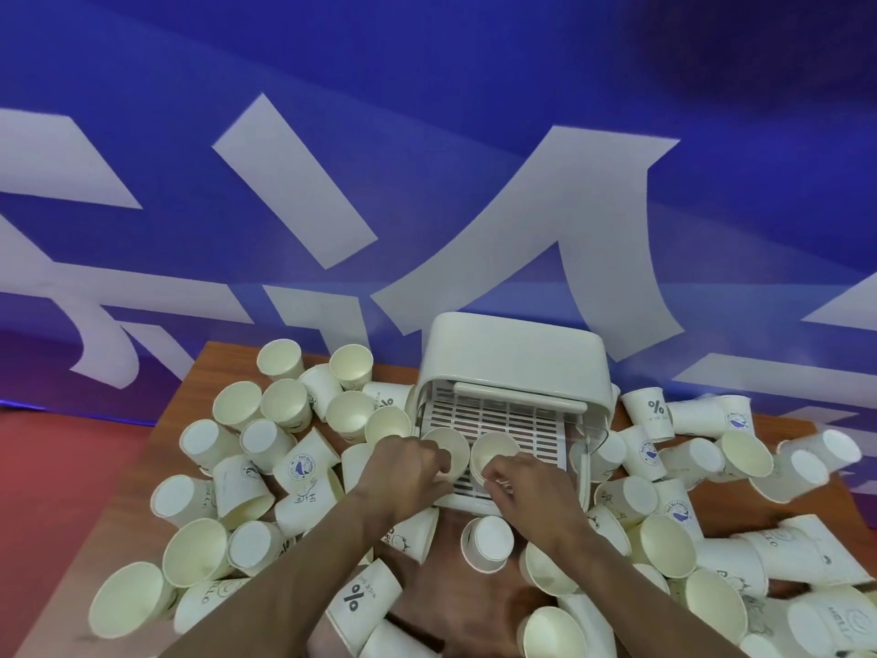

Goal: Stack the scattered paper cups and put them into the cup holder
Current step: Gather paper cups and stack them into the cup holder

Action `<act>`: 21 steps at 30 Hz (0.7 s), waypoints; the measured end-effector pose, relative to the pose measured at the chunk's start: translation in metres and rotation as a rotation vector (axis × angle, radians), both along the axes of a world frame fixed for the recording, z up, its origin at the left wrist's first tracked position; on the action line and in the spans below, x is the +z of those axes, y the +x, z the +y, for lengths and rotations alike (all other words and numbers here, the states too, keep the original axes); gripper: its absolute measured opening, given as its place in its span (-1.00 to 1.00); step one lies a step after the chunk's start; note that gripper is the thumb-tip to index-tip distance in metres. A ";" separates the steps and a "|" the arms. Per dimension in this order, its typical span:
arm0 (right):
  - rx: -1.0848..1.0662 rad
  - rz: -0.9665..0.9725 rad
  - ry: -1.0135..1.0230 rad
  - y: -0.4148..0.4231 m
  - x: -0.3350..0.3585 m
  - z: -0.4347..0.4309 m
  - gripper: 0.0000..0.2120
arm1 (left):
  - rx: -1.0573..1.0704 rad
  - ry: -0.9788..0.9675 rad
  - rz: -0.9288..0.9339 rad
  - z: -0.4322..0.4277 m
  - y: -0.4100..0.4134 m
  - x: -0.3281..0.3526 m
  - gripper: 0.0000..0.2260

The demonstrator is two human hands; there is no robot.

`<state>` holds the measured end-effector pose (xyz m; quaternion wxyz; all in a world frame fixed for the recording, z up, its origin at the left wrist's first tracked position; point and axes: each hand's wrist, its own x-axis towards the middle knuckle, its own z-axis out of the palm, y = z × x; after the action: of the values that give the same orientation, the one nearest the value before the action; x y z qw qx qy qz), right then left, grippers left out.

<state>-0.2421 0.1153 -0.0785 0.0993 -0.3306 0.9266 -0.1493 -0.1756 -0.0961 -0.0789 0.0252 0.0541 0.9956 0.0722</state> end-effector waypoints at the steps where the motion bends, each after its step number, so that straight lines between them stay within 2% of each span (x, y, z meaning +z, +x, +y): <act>1: -0.002 0.005 0.015 0.000 -0.002 0.000 -0.85 | -0.010 -0.006 0.007 0.001 -0.001 0.003 -0.69; 8: 0.014 0.026 0.043 0.002 -0.002 0.002 -0.79 | -0.101 -0.028 0.125 0.009 -0.014 0.036 -0.70; 11: -0.004 0.071 -0.037 0.005 0.019 0.019 -0.79 | -0.196 -0.010 0.173 0.022 -0.022 0.058 -0.69; 17: -0.051 0.188 -0.080 -0.007 0.081 0.116 -0.79 | -0.580 0.084 0.338 0.092 -0.060 0.119 -0.74; 21: -0.215 0.247 -0.090 -0.022 0.112 0.208 -0.84 | -0.639 0.062 0.425 0.162 -0.095 0.151 -0.76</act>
<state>-0.2642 0.3229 0.0335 -0.0468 -0.2496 0.9542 -0.1584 -0.2704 0.0655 0.0721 -0.1623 0.3763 0.9088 0.0779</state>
